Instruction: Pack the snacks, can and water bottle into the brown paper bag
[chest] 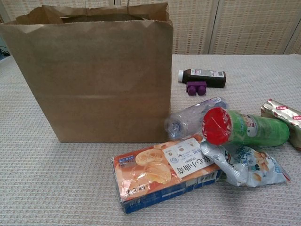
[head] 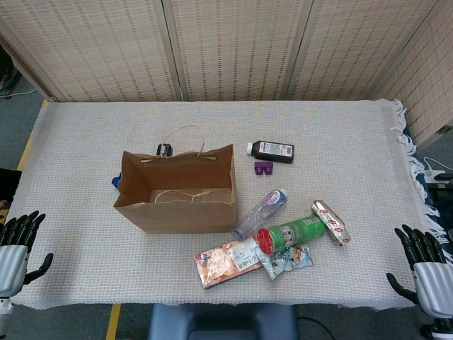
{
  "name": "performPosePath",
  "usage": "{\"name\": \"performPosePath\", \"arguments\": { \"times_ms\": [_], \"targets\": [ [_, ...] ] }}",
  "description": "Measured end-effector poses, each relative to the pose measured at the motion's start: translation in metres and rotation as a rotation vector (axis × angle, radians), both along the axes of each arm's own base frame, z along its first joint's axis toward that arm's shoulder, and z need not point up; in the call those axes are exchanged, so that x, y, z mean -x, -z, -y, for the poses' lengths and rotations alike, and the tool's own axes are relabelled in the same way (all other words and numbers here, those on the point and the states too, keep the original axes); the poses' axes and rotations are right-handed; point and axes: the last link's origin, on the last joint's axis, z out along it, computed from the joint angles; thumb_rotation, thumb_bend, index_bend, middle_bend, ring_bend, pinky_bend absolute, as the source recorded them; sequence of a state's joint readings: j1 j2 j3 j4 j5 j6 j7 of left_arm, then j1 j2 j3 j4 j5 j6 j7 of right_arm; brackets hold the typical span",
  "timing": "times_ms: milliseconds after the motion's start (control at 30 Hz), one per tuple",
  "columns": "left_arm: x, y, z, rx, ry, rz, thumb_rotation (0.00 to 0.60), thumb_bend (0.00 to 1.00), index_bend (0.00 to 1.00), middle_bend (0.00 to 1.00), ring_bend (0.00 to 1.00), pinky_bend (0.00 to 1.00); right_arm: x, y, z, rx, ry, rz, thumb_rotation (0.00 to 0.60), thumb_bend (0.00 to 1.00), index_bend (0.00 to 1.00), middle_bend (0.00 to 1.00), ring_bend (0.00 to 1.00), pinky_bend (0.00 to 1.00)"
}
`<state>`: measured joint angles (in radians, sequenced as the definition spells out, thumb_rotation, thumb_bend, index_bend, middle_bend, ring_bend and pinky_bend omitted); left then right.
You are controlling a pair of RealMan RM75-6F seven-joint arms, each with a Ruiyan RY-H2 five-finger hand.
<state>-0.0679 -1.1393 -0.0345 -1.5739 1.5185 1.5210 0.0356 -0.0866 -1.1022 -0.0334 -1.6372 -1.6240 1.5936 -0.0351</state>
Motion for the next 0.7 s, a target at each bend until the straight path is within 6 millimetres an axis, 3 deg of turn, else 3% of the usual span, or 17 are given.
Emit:
{"name": "performPosePath", "arguments": {
  "times_ms": [467,700],
  "targets": [
    [0.0,0.0,0.0,0.001,-0.001,0.001,0.6,0.36,0.02,0.0,0.0,0.0,0.0,0.001,0.002,-0.012,-0.005,-0.001,0.6,0.17,0.0,0.0,0.0,0.0],
    [0.0,0.0,-0.002,0.004,-0.002,0.003,0.6,0.36,0.02,0.0,0.0,0.0,-0.002,0.005,0.022,-0.061,0.013,-0.01,0.6,0.12,0.0,0.0,0.0,0.0]
  ]
}}
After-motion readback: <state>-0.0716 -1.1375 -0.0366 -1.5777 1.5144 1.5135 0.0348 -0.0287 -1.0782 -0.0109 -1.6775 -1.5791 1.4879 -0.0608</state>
